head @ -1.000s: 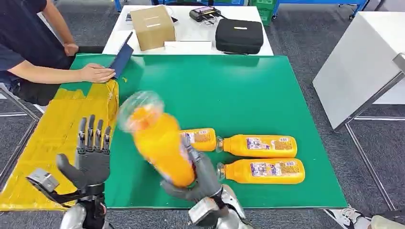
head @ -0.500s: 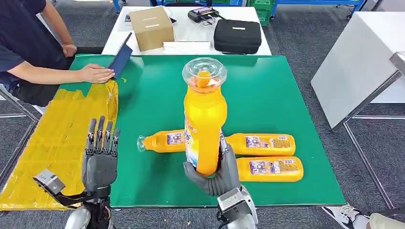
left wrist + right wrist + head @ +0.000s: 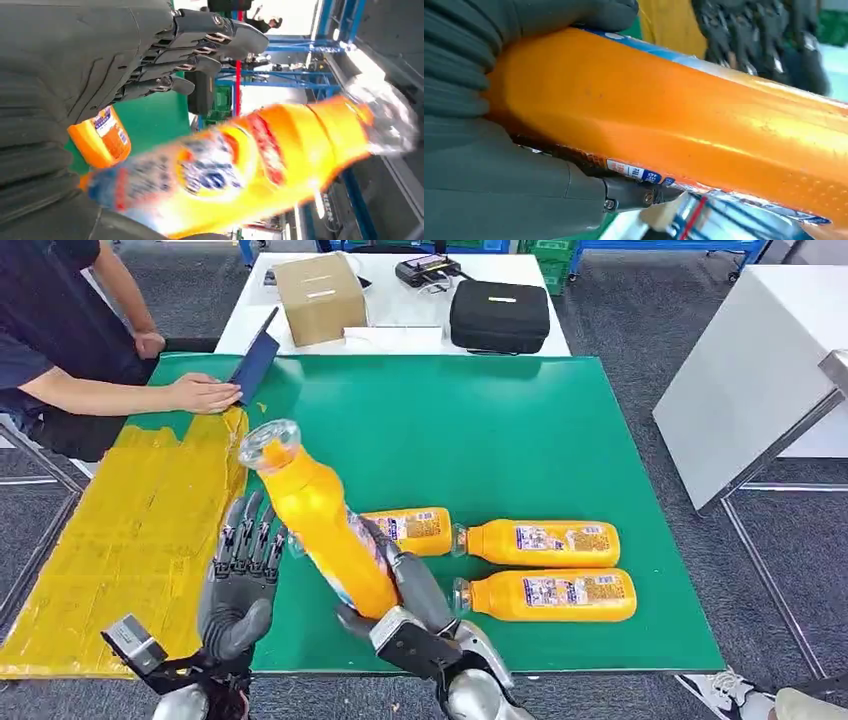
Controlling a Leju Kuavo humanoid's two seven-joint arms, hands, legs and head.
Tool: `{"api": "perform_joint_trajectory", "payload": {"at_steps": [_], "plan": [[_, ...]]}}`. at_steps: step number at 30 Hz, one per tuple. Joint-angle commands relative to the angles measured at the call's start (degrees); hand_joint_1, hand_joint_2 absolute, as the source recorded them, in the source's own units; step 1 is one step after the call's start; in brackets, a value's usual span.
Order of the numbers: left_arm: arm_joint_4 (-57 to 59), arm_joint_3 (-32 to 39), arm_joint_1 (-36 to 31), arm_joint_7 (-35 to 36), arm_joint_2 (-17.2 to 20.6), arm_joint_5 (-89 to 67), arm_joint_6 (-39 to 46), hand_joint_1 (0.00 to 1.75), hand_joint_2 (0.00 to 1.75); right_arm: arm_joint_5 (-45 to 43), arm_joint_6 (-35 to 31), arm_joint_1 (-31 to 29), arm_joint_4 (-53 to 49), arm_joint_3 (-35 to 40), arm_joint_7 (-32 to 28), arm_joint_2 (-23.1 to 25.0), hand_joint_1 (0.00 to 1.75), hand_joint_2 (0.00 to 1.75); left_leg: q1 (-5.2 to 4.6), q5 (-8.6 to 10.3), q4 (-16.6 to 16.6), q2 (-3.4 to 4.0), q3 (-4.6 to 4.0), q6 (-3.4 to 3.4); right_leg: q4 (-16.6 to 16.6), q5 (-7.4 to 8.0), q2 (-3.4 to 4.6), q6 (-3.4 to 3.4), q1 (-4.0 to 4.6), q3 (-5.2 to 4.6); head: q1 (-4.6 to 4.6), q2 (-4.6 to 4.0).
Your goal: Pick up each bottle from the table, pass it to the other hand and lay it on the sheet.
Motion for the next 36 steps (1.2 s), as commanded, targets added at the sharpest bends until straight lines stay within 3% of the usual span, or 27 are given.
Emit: {"api": "perform_joint_trajectory", "payload": {"at_steps": [1,10,22,23,24,28,29,36], "plan": [[1.1,-2.7,-1.5,-0.3,2.3,-1.6,-0.3,0.0,1.75,2.4,2.7,-6.3,11.7,5.7,3.5,-2.1,1.75,1.75,0.06,-0.13,0.0,0.11,0.25,-0.07,-0.1,-0.05,0.41,-0.08,0.03,0.24,0.0,0.0],[7.0,-4.8,-2.9,2.5,4.9,-0.2,-5.1,0.0,1.75,7.4,1.9,-10.5,15.9,12.6,5.3,-1.9,1.75,1.75,0.05,-0.06,-0.1,0.01,0.25,-0.08,-0.1,-0.06,0.25,-0.09,0.01,0.21,-0.02,0.0],[11.3,-5.1,-3.3,7.3,6.1,-15.5,6.4,0.0,1.75,12.2,0.6,-9.4,10.7,17.6,7.5,-3.0,1.75,1.75,0.02,-0.08,0.0,-0.02,0.16,-0.06,0.0,-0.08,0.21,-0.07,-0.02,0.12,0.0,0.0],[11.0,-4.9,-3.1,7.3,5.9,-15.5,6.4,0.23,1.75,12.0,0.4,-9.4,10.5,17.4,7.5,-3.2,1.75,1.75,0.03,-0.04,0.0,0.03,0.05,-0.04,0.0,-0.03,0.14,-0.04,0.01,0.01,0.02,0.0],[10.9,-4.9,-3.1,7.3,5.9,-15.5,6.4,1.06,1.75,12.0,0.4,-9.5,10.5,17.4,7.5,-3.2,1.75,1.75,0.05,-0.09,0.0,0.01,0.15,-0.07,0.0,-0.08,0.24,-0.07,0.02,0.12,-0.02,0.0],[10.8,-4.9,-3.0,7.3,5.8,-15.5,6.4,1.06,1.75,12.0,0.4,-9.6,10.5,17.2,7.5,-3.3,1.75,1.75,0.04,-0.09,0.0,0.01,0.14,-0.07,0.0,-0.08,0.25,-0.07,0.0,0.11,0.0,0.0],[10.8,-4.7,-3.0,7.3,5.7,-15.1,6.2,1.75,1.75,11.9,0.4,-9.7,10.6,17.1,7.5,-3.3,1.75,1.75,0.04,-0.05,0.0,0.02,0.09,-0.05,0.0,-0.05,0.19,-0.06,0.01,0.06,0.0,0.0],[9.4,-3.1,-2.3,6.2,5.2,-12.0,4.7,1.75,1.75,11.2,0.9,-10.4,13.1,16.6,7.4,-2.8,1.75,1.75,0.04,-0.1,0.0,0.06,0.15,-0.07,0.0,-0.08,0.29,-0.08,0.01,0.12,0.0,0.0]]}}
